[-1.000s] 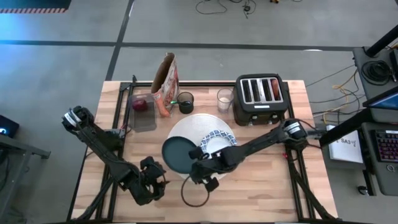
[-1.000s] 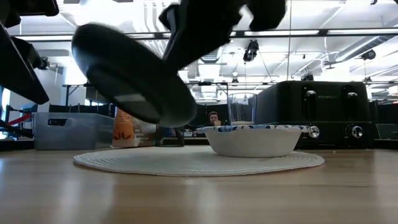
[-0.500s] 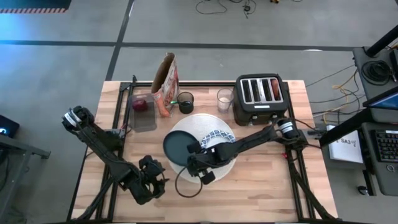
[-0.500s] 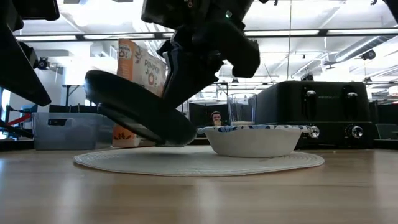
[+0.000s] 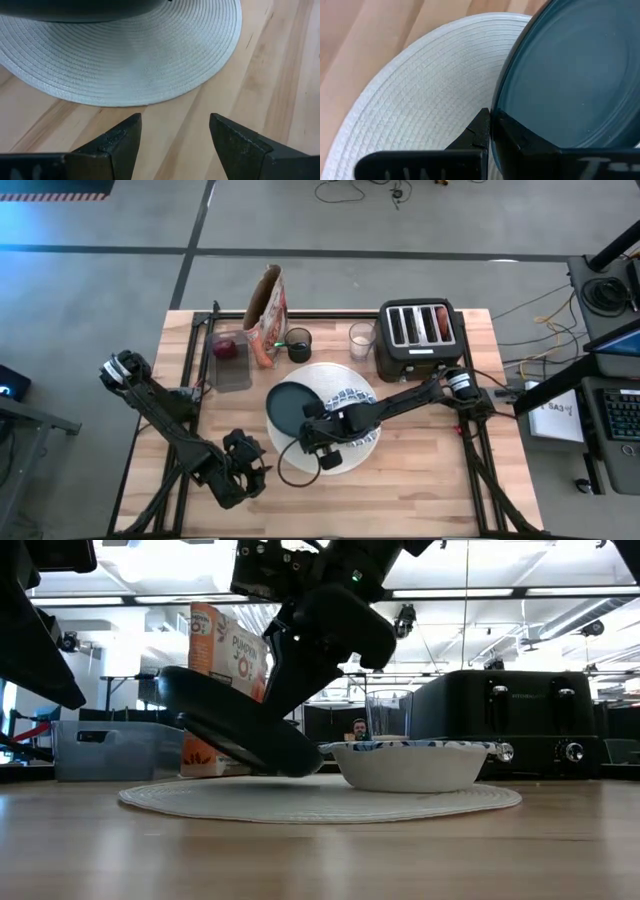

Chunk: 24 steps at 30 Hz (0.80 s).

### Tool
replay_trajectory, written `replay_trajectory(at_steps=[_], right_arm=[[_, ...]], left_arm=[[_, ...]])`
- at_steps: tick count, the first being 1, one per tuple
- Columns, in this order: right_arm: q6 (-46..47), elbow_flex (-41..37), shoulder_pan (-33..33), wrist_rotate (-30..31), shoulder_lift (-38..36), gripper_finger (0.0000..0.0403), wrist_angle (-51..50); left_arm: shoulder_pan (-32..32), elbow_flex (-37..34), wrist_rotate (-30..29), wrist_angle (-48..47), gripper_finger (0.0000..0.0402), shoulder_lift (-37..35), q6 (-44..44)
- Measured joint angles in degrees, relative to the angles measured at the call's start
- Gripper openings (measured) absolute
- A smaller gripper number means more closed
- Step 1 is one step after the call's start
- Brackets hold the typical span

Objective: Arrange a breakfast setting
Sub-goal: Put the dark blue plate to the right of the white patterned bowl on the white placemat, then adjust the white placemat

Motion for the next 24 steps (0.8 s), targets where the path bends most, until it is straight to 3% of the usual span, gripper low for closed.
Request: replay_trajectory(at_steps=[5,12,18,24], right_arm=[[1.81,-0.02,-0.02,-0.13,0.00,0.0015,-0.05],[0.74,-0.02,-0.04,-0.05,0.00,0.0056,-0.22],[5.35,1.84,0.05,-0.68,-0.61,0.0076,-2.78],[14.45,3.36,0.24,-11.78,-2.41,0.0062,-6.77]], left_arm=[[0.00,-0.02,0.00,-0.42,0.0219,0.00,0.00],[0.00,-0.02,0.02,-0.82,0.0219,0.00,0.00],[0.00,-0.03,0.02,-0.83,0.0219,0.00,0.00],[0.00,-0.04,0.02,-0.83,0.0219,0.02,-0.01]])
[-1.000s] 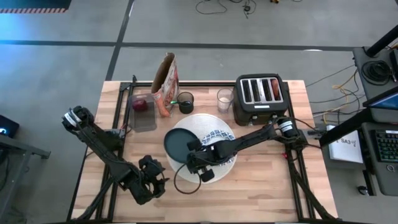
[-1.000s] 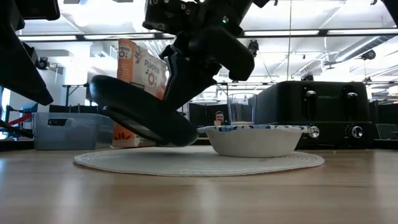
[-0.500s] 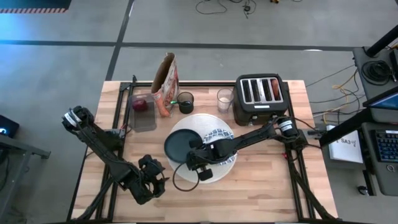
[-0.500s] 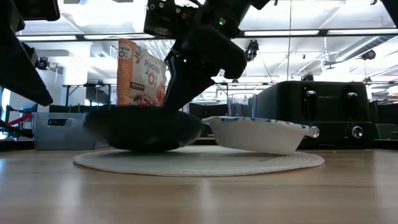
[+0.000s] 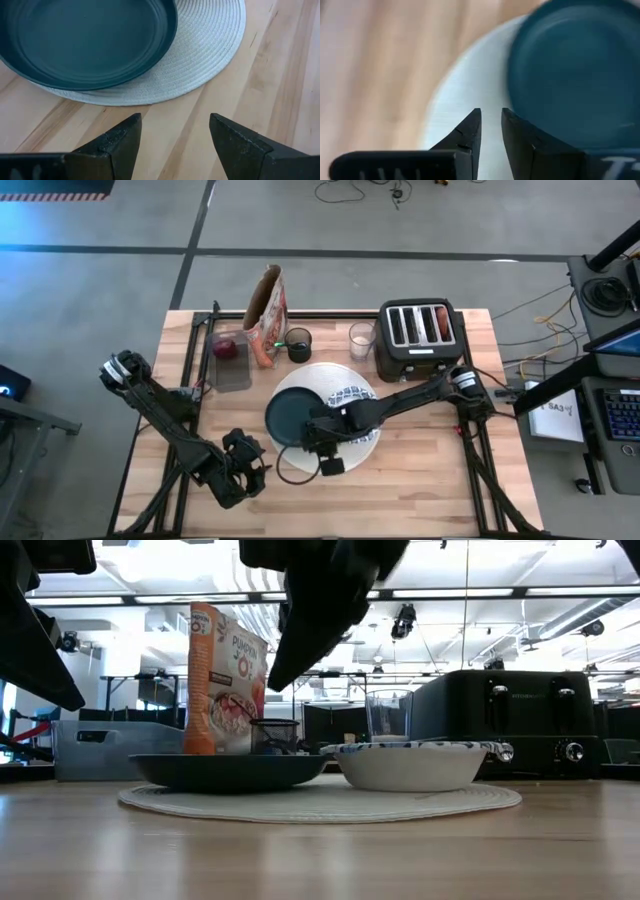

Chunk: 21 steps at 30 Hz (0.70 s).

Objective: Arrange a breakfast setting
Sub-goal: Adjust the white placemat

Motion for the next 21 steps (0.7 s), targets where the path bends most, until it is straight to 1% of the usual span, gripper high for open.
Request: replay_trajectory(at_steps=[3,9,11,15,17,21], right_arm=[[5.43,-0.14,0.39,-4.83,-0.28,0.0053,-0.29],[13.54,-2.50,2.98,-4.93,-0.39,0.0036,-1.97],[16.97,-3.23,3.93,-3.36,-0.39,0.0032,-1.93],[23.90,-4.31,5.43,5.16,-0.39,0.0025,-1.59],[27.16,-4.82,5.83,8.19,-0.39,0.0020,-1.60],[32.63,-5.98,6.49,9.84,-0.39,0.0010,-1.58]], left_arm=[[0.02,0.00,0.02,0.05,0.0219,0.00,-0.01],[0.02,-0.04,1.82,0.39,0.0219,0.02,0.08],[0.02,-0.04,2.17,0.35,0.0219,0.02,0.80],[0.02,-0.04,2.87,0.95,0.0219,0.02,3.05],[0.00,-0.04,3.87,1.61,0.0219,0.02,4.03],[-0.26,0.38,6.23,1.66,0.0219,0.02,5.32]])
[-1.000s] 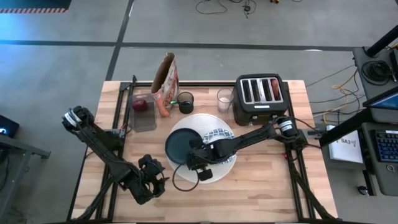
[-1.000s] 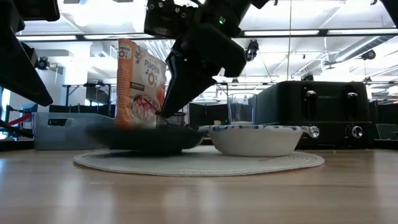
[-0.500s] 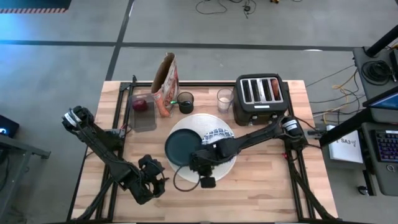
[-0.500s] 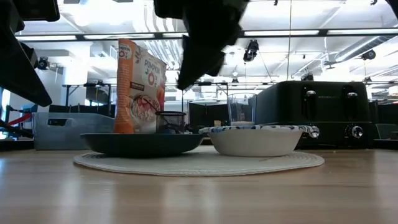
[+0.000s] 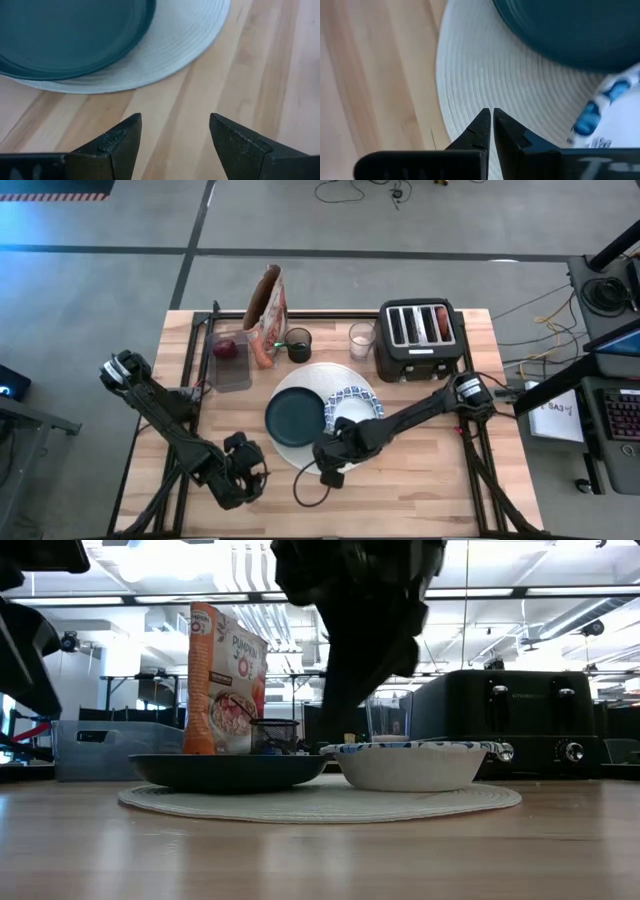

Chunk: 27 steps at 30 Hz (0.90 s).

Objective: Arrange a breakfast setting
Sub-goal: Adjust the white placemat

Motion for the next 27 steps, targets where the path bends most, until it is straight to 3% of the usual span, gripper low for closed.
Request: replay_trajectory(at_steps=[11,27], right_arm=[[8.81,-3.76,1.14,3.39,0.02,0.0008,0.01],[18.55,-10.11,2.55,2.97,0.09,0.0008,0.06]], left_arm=[[-0.70,0.50,1.84,-2.12,0.0219,-0.19,1.23],[-0.70,0.52,2.97,-3.41,0.0219,-0.96,2.91]])
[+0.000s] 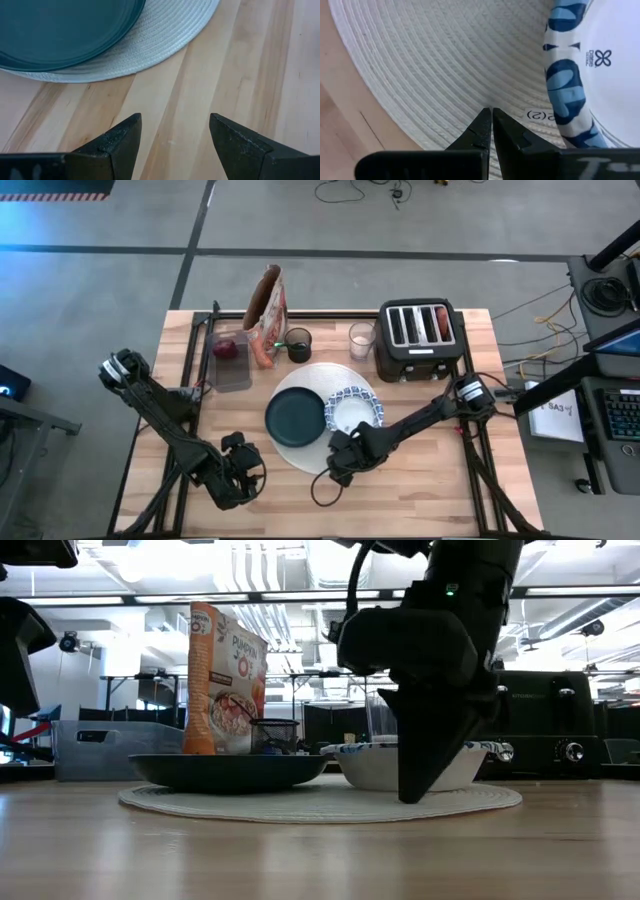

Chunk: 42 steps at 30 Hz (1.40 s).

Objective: Arrange a breakfast setting
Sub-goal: Adjust the white placemat, then move the black bin with the red apple to the bottom right of the table

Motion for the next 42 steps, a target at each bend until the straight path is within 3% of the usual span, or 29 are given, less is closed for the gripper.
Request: replay_trajectory(at_steps=[29,42], right_arm=[[13.56,-1.20,6.50,-5.91,-0.89,0.0009,-5.16],[11.72,-1.33,6.71,-5.24,-12.28,0.0009,-9.83]], left_arm=[[-0.03,0.02,0.12,0.07,0.0219,-0.04,1.29],[-0.11,0.04,0.02,-1.05,0.0219,-0.11,1.17]])
